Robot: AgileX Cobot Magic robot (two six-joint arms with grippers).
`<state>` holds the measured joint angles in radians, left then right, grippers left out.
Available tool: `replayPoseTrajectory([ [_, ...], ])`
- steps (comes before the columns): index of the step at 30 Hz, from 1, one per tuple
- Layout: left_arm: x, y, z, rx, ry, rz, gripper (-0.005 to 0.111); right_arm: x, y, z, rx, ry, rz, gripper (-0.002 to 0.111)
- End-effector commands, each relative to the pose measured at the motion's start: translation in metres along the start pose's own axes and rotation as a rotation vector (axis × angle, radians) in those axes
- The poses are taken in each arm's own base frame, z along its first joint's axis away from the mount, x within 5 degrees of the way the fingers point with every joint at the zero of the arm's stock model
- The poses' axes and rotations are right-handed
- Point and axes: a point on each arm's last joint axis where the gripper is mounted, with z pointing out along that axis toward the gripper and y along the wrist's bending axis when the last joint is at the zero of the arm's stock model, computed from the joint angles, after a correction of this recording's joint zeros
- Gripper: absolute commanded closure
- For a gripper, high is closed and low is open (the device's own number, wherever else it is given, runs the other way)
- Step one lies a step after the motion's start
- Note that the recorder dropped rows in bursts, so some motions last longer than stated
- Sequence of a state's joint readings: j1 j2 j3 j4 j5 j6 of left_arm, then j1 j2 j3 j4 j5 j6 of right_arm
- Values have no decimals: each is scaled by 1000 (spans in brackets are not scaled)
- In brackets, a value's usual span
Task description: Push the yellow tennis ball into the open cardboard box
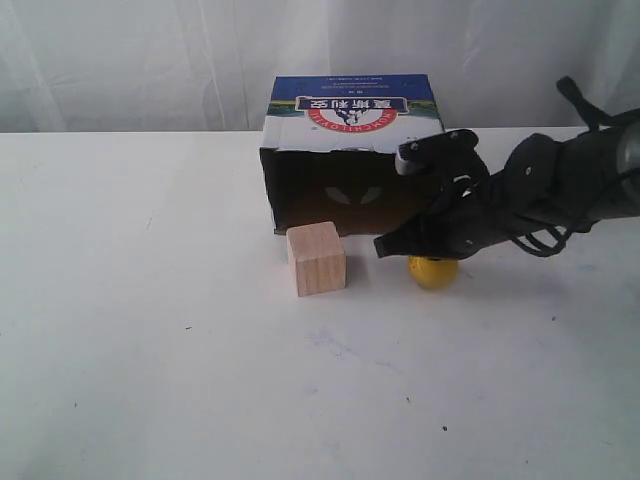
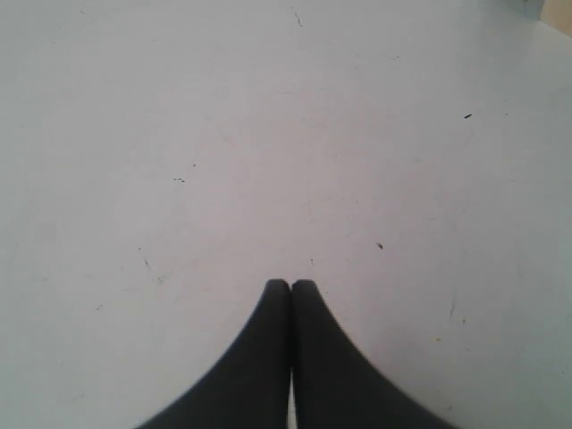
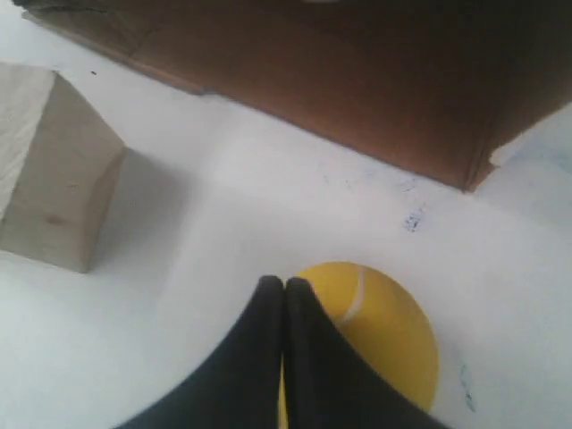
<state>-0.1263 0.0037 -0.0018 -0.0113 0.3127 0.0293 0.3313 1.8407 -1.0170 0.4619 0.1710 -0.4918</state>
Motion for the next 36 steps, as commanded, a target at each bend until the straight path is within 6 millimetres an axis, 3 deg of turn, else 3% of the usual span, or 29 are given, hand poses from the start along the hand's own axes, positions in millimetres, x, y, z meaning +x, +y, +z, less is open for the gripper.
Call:
replayPoseTrajectory([
  [1,3,-1,0,17,24,-8,107,-5,5,1,5,-34,-31,108],
  [6,3,-1,0,17,24,-8,107,-26,5,-21,19,-137,-39,108],
  [11,3,-1,0,17,24,-8,107,-22,7,-28,0,-80,-108,108],
  [15,3,-1,0,17,24,-8,107,-14,3,-21,6,-12,-167,108],
  [25,3,-1,0,17,24,-8,107,5,-13,4,18,95,-105,108],
  [36,3,-1,0,17,24,-8,107,-3,10,10,6,2,-124,108],
])
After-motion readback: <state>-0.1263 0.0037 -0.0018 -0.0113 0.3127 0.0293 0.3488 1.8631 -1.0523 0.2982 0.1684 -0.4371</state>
